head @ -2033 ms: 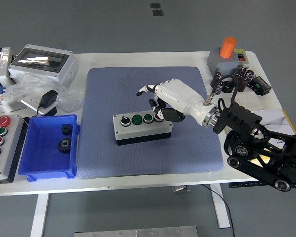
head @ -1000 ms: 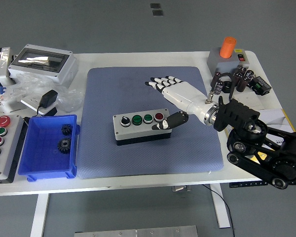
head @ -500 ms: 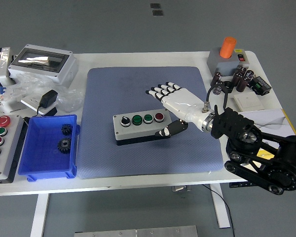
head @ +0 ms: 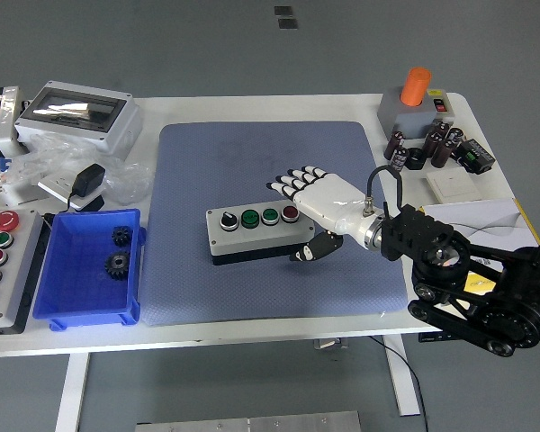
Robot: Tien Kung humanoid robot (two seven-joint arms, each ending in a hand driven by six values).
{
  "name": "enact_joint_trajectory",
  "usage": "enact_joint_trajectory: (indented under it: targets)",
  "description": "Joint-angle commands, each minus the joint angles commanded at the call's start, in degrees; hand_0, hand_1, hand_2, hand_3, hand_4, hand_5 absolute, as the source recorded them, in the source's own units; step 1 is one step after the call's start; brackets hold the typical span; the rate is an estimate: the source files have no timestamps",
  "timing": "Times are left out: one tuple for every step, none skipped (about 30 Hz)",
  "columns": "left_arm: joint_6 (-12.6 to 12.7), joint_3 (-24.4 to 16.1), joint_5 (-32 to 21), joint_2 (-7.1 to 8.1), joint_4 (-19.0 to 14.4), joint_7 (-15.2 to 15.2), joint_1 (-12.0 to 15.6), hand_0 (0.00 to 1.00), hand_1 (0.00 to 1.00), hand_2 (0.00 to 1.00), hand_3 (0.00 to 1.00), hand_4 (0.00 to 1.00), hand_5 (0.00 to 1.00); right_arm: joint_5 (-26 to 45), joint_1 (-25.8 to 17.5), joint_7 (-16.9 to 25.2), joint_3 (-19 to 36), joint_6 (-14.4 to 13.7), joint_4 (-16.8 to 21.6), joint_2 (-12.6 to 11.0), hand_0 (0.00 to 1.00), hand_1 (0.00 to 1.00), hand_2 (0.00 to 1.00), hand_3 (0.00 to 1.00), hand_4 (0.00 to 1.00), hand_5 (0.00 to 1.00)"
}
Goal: Pick up the button,place it on the desk,press the button,press the button
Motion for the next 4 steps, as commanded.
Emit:
enact_joint_trajectory:
  targets:
    - [0.0,-0.2,0.2,-0.03,0.0,0.1,0.1,0.728,0.733,0.608,0.644,0.654,0.242,0.1,0.3,0.1,-0.6,0.1,-0.4,0.2,0.981,0.998,0.998,0.998,0.998,0.404]
    - [0.0,-0.3,0.4,-0.07,0.0,0.1,0.2,0.728,0.733,0.608,0.644,0.654,0.242,0.1,0.7,0.1,-1.2,0.2,-0.8,0.5,0.981,0.998,0.998,0.998,0.998,0.404]
    - [0.0,-0.5,0.5,-0.11,0.0,0.2,0.2,0.728,0.733,0.608,0.644,0.654,0.242,0.3,1.0,0.2,-1.9,0.2,-1.3,0.9,0.981,0.998,0.998,0.998,0.998,0.404]
    - [0.0,-0.6,0.6,-0.15,0.0,0.2,0.2,0.728,0.733,0.608,0.644,0.654,0.242,0.4,1.4,0.2,-2.4,0.3,-1.8,1.2,0.981,0.998,0.998,0.998,0.998,0.404]
